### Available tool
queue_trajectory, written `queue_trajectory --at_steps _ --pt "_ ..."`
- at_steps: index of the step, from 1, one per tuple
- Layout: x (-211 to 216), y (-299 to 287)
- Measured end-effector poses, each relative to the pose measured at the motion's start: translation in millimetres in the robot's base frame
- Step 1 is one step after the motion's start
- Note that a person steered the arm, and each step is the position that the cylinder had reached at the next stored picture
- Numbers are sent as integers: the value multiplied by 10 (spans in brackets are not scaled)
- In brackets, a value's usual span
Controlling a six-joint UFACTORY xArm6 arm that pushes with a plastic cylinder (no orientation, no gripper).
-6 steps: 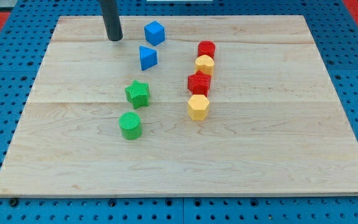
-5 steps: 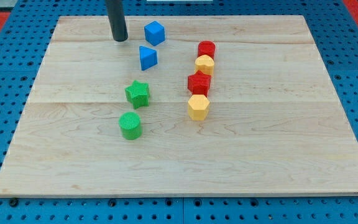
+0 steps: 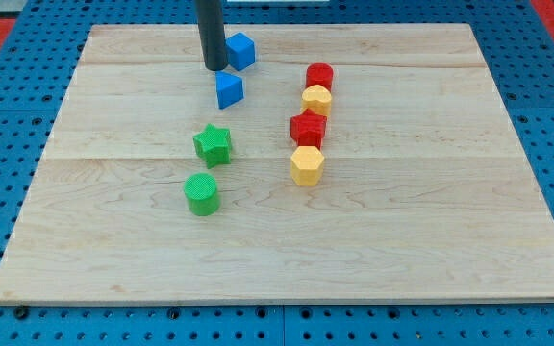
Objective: Separate the red circle and yellow heart
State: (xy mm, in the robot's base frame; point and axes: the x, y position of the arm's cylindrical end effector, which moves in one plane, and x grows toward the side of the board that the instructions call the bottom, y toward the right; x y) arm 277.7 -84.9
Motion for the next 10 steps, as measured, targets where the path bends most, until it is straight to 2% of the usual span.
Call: queue_trajectory --at_steps 3,4,6,10 --pt "-3 67" --pt "180 166" --pt "131 986" --pt "1354 1958"
